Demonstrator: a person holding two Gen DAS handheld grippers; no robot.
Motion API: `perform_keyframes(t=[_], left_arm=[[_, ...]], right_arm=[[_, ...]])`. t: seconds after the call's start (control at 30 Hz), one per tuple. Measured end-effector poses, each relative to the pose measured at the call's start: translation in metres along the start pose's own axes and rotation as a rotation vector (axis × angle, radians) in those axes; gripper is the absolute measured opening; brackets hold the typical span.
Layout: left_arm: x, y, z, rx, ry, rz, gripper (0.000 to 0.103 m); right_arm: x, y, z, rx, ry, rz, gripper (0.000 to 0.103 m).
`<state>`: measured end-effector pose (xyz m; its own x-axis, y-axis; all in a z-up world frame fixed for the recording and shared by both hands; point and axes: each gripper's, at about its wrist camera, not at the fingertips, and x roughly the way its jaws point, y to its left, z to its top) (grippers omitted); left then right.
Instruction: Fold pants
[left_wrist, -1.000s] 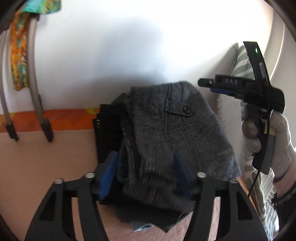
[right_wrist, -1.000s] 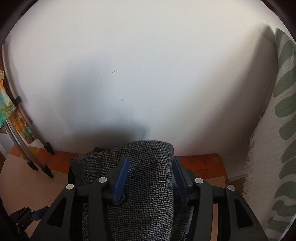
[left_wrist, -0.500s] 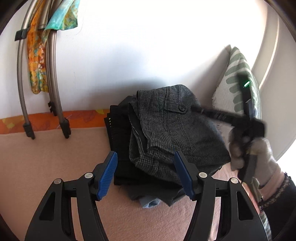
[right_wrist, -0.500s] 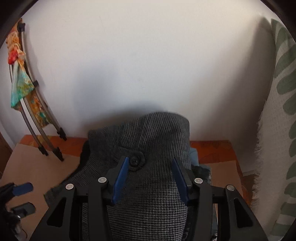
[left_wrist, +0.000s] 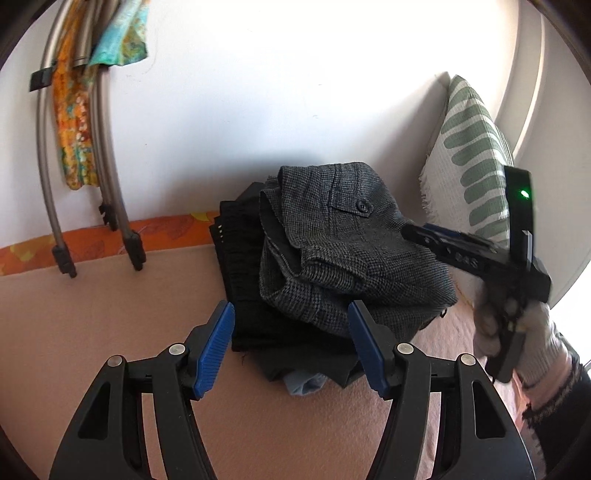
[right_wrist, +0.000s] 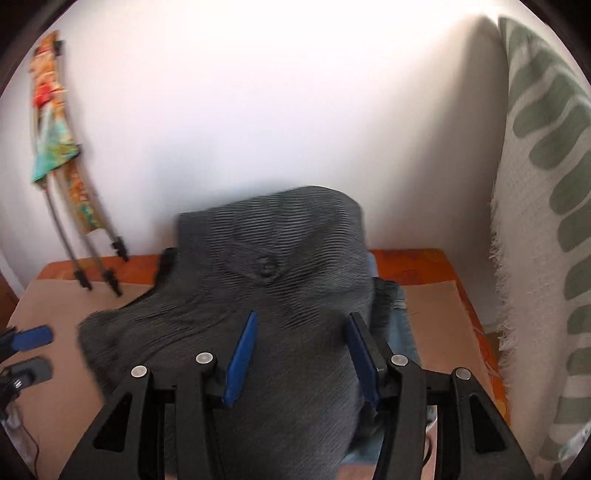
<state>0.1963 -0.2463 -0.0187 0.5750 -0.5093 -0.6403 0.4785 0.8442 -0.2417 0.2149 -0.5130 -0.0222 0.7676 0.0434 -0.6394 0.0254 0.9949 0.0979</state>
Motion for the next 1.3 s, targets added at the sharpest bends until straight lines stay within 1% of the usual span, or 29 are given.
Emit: perform_keyframes(t=[0.07, 0.17, 0.2, 0.27, 0.33, 0.37, 0.53, 0.57, 0.63, 0.67, 0.77, 0.8, 0.9, 0.97, 1.1, 1.17, 1.27, 1.3], left_arm=[[-0.011, 0.002, -0.002, 0.008, -0.009, 0.009, 0.063], [-0.034, 0.007, -0.006, 0.021, -0.027, 0.016, 0.063], [-0.043, 0.008, -0.007, 0.025, -0.031, 0.018, 0.063], [-0.059, 0.010, -0.009, 0.037, -0.044, 0.030, 0.063], [-0.076, 0.010, -0.012, 0.055, -0.056, 0.040, 0.068], [-0.083, 0.010, -0.013, 0.060, -0.061, 0.042, 0.072], [-0.122, 0.009, -0.021, 0.088, -0.090, 0.046, 0.073], [-0.128, 0.009, -0.023, 0.094, -0.096, 0.049, 0.075], [-0.142, 0.008, -0.028, 0.102, -0.109, 0.048, 0.078], [-0.149, 0.008, -0.032, 0.103, -0.117, 0.045, 0.080], [-0.165, 0.008, -0.043, 0.108, -0.125, 0.046, 0.080], [-0.169, 0.008, -0.047, 0.113, -0.122, 0.043, 0.080], [-0.181, 0.006, -0.061, 0.137, -0.119, 0.065, 0.080], [-0.189, 0.005, -0.070, 0.154, -0.129, 0.079, 0.080], [-0.203, 0.007, -0.082, 0.164, -0.147, 0.100, 0.080], [-0.206, 0.008, -0.088, 0.169, -0.158, 0.119, 0.080], [-0.207, 0.010, -0.098, 0.162, -0.167, 0.144, 0.086], [-0.206, 0.012, -0.101, 0.157, -0.167, 0.152, 0.086]], right_arm=[[-0.018, 0.013, -0.007, 0.007, -0.012, 0.025, 0.052], [-0.042, 0.029, -0.017, 0.010, -0.036, 0.026, 0.052], [-0.051, 0.035, -0.021, 0.020, -0.041, 0.029, 0.054], [-0.068, 0.046, -0.028, 0.039, -0.049, 0.026, 0.056], [-0.085, 0.054, -0.035, 0.057, -0.051, 0.012, 0.058], [-0.095, 0.058, -0.038, 0.061, -0.050, 0.008, 0.059], [-0.132, 0.079, -0.058, 0.053, -0.056, -0.048, 0.066], [-0.141, 0.083, -0.062, 0.061, -0.062, -0.060, 0.068], [-0.154, 0.089, -0.068, 0.074, -0.060, -0.074, 0.076], [-0.162, 0.095, -0.073, 0.076, -0.059, -0.082, 0.077], [-0.179, 0.109, -0.086, 0.080, -0.068, -0.097, 0.081], [-0.183, 0.112, -0.088, 0.086, -0.071, -0.095, 0.083], [-0.194, 0.120, -0.100, 0.114, -0.072, -0.078, 0.083], [-0.200, 0.126, -0.107, 0.112, -0.078, -0.096, 0.084], [-0.209, 0.140, -0.118, 0.093, -0.094, -0.173, 0.087], [-0.213, 0.145, -0.121, 0.090, -0.108, -0.187, 0.090], [-0.215, 0.153, -0.125, 0.078, -0.128, -0.203, 0.095], [-0.214, 0.156, -0.127, 0.070, -0.134, -0.205, 0.097]])
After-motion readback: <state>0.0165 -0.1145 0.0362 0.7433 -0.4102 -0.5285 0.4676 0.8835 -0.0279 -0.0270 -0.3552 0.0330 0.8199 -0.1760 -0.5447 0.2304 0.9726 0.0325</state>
